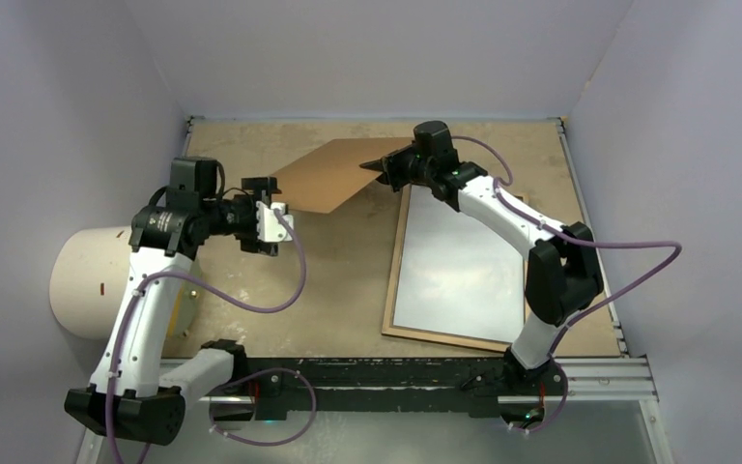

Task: Put the photo into the frame
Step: Turn over the photo frame item at the center of the board.

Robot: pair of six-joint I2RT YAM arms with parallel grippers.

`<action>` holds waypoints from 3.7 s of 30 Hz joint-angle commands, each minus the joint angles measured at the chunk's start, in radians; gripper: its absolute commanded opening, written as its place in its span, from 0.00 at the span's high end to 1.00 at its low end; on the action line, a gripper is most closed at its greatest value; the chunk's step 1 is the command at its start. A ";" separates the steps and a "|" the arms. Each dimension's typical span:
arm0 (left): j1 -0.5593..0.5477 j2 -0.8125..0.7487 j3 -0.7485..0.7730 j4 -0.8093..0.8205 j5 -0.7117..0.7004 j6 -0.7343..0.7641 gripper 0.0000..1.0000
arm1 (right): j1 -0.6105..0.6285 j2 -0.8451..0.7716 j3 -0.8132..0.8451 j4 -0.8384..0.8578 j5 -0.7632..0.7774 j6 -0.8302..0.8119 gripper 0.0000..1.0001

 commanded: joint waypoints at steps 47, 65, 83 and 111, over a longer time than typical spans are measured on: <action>-0.062 0.137 0.188 0.214 -0.021 0.030 1.00 | -0.082 -0.531 -0.196 0.051 -0.468 -1.993 0.02; -0.062 0.129 0.248 0.095 0.010 0.097 1.00 | 0.093 -0.302 -0.064 0.025 -0.458 -2.213 0.23; -0.062 0.078 0.141 0.558 -0.102 -0.304 0.14 | 0.107 -0.277 -0.120 0.367 -0.222 -1.836 1.00; -0.062 0.199 0.014 0.642 -0.138 -0.683 0.02 | -0.621 -0.251 0.013 0.045 -0.634 -0.743 1.00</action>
